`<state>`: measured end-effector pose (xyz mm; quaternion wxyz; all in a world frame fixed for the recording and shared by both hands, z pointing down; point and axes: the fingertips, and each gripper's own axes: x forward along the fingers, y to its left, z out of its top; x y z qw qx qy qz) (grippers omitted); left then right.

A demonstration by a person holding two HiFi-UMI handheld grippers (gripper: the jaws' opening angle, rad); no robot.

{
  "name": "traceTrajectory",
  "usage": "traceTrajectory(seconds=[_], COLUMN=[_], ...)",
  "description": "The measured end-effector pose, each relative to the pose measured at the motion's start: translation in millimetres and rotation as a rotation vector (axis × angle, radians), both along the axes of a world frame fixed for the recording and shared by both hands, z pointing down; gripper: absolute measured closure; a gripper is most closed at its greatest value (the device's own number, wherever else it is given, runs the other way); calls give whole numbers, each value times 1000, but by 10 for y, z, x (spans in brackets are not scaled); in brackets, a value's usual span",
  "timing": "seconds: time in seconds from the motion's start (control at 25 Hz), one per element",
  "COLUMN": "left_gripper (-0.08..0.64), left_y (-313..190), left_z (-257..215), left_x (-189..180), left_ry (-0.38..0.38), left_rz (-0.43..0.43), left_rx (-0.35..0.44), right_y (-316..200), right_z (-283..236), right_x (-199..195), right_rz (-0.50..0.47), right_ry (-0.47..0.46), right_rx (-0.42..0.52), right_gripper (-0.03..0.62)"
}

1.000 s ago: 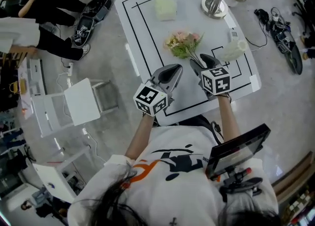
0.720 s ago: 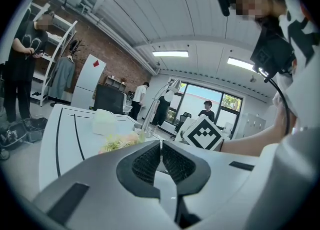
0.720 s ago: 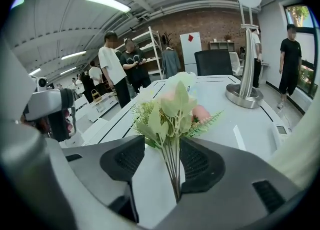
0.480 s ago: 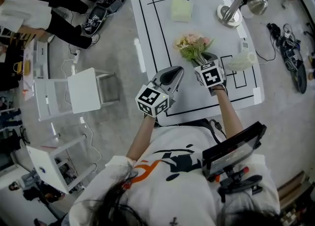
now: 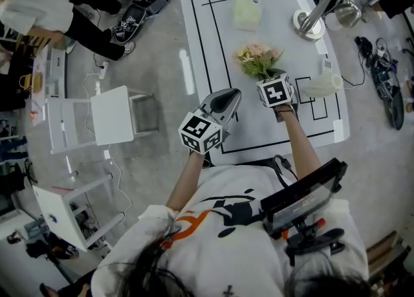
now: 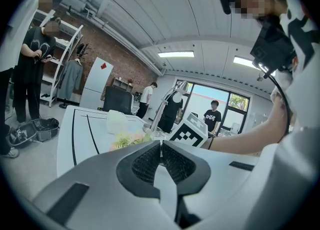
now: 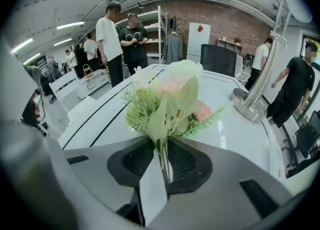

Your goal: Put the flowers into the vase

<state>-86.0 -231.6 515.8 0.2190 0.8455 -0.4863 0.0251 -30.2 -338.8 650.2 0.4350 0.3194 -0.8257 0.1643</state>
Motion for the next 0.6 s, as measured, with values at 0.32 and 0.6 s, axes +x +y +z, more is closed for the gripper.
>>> traceTrajectory(seconds=[0.32, 0.6], left_gripper=[549, 549], left_y=[14, 57], left_z=[-32, -62], left_x=[-77, -43], left_ry=[0, 0], left_rz=[14, 56], left_rx=[-2, 0], right_y=[10, 167], right_z=[-137, -373], right_x=[-43, 23], right_rz=[24, 124], right_ry=[-81, -245], right_rx=[13, -14], right_gripper=[563, 565])
